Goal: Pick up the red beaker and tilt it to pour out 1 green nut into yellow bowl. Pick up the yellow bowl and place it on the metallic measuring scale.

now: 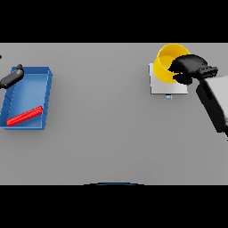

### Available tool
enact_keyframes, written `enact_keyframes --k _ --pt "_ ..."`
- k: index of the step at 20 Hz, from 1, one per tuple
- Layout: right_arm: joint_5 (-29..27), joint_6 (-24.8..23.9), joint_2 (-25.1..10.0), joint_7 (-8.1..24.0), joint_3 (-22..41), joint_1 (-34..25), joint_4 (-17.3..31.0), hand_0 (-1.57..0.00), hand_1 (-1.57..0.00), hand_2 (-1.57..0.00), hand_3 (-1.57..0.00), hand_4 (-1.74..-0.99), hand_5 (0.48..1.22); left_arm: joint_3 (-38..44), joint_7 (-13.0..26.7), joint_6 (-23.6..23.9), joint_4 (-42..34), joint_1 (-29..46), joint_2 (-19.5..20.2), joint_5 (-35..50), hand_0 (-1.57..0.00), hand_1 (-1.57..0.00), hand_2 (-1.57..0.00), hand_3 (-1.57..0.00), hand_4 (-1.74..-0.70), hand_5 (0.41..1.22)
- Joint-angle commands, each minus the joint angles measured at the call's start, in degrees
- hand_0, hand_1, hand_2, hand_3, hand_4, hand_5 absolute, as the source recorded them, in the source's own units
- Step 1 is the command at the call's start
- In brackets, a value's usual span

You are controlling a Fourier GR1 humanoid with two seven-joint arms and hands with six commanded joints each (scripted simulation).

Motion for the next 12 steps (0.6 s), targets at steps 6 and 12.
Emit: enact_keyframes --k 6,12 --pt "-0.1 -2.8 2.1 -1.2 0.7 -1.7 6.9 -1.57 -1.46 -1.57 -1.50 -1.724 1.221 0.4 -0.3 -0.5 0.7 -0.7 -0.2 0.5 0.00 0.00 0.00 0.00 -0.81 0.734" --pt "-1.8 -0.6 2.9 0.1 0.3 -2.7 9.8 -1.22 -1.08 -1.13 -0.82 -1.548 1.053 0.4 -0.1 -0.4 1.2 -0.8 -0.5 0.4 0.00 0.00 0.00 0.00 -0.81 0.744"
